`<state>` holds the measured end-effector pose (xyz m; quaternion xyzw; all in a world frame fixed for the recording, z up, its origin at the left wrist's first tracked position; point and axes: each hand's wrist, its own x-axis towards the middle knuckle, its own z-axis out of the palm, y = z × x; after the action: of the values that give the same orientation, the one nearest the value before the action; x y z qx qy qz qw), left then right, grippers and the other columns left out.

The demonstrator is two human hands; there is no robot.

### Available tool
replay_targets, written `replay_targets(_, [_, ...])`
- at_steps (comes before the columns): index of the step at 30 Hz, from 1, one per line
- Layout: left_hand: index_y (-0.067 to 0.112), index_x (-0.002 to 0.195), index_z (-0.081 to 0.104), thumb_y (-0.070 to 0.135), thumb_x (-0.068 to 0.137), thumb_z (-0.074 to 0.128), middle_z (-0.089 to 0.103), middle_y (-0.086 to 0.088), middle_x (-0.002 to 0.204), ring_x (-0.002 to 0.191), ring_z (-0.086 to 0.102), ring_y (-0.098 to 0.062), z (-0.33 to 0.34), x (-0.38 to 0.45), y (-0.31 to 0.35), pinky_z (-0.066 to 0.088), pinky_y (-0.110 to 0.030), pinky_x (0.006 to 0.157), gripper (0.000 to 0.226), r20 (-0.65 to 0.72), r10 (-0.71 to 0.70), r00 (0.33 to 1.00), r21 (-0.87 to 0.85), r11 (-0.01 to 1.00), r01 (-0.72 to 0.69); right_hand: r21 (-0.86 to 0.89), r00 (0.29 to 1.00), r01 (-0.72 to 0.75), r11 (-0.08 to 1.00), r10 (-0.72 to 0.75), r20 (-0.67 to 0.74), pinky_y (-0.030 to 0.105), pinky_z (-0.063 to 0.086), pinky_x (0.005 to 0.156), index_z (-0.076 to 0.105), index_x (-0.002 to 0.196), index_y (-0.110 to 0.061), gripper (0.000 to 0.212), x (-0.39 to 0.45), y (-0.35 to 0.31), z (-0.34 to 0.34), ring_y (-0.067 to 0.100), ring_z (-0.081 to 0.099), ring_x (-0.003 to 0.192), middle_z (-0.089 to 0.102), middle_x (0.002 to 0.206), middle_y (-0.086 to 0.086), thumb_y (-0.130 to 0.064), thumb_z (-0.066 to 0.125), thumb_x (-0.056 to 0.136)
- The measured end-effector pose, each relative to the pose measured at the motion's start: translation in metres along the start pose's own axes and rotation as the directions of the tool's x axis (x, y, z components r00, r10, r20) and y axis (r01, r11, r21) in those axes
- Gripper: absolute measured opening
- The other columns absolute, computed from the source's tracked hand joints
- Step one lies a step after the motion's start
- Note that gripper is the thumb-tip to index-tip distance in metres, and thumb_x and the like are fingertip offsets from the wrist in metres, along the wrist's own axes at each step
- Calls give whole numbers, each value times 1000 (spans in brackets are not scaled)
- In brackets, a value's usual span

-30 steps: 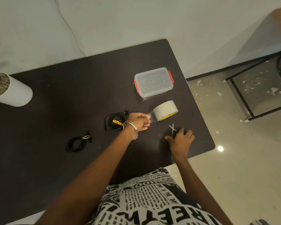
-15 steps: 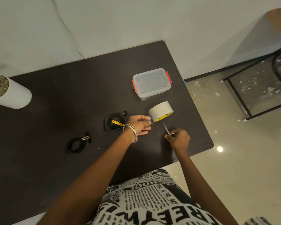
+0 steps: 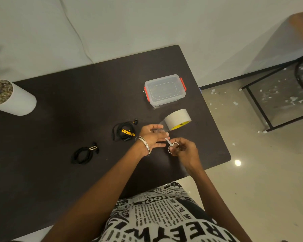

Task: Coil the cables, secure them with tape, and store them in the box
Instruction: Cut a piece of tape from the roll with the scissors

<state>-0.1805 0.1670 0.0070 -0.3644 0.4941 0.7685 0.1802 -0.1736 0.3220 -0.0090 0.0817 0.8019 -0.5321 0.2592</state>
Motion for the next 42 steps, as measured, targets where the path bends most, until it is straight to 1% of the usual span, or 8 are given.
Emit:
replay_targets(5, [-1,104,57,-18,76,63,57,-11,85,71,66,-26,4,1,2,60,-41,64,34,-56,50,997,-20,998,-51,-318,966,139,938,-199,-165,26,53,68,53,100,-22,34,-2,-7,8,15,62,79,59,95,1,-8,75,78])
replay_targets(9, [0,103,58,-20,75,62,57,-12,88,73,66,-26,6,1,3,60,-38,65,34,-51,51,997,-17,999,-52,-573,917,161,803,-337,-215,36,50,76,55,117,-9,28,-6,-5,16,29,59,90,54,115,14,-10,60,90])
replay_targets(15, [-5,107,57,-21,75,62,57,-12,86,72,65,-25,7,2,6,60,-35,66,36,-69,58,996,-34,998,-60,-667,853,230,709,-476,-212,39,54,59,48,116,-10,31,-8,-6,21,33,63,68,63,95,18,-3,60,88])
replay_targets(20, [-4,105,57,-20,76,61,58,-13,84,74,67,-25,2,3,9,60,-35,66,32,-61,55,997,-15,998,-56,-772,786,313,554,-607,-117,34,53,50,63,100,-1,26,-2,-1,19,33,65,60,66,83,20,2,72,77])
replay_targets(23, [0,100,60,-10,80,64,61,-13,85,75,67,-26,0,4,10,60,-38,69,23,-28,40,999,6,999,-40,-699,896,251,670,-433,-93,33,48,63,65,97,-2,16,8,1,15,32,63,74,65,89,15,-13,67,86])
replay_targets(27, [11,97,65,10,86,64,67,-7,86,75,68,-23,-4,10,11,58,-40,76,11,-42,3,999,70,998,0,-241,999,19,970,-8,47,23,42,56,65,74,-12,32,13,1,-9,13,55,62,63,67,2,-42,76,76])
replay_targets(32, [17,89,66,20,86,66,68,-5,86,79,67,-20,-5,18,13,53,-35,84,4,-75,-16,997,158,987,28,-45,877,-89,995,100,471,18,33,44,67,74,-12,34,12,6,-29,13,51,59,65,72,7,-44,61,85])
replay_targets(42, [5,93,65,-3,87,59,67,-11,83,79,68,-22,-6,20,19,57,-35,77,12,9,-30,1000,70,997,29,-131,781,-64,989,131,611,18,24,40,67,71,-11,50,44,-9,-27,14,48,55,65,72,9,-59,55,81])
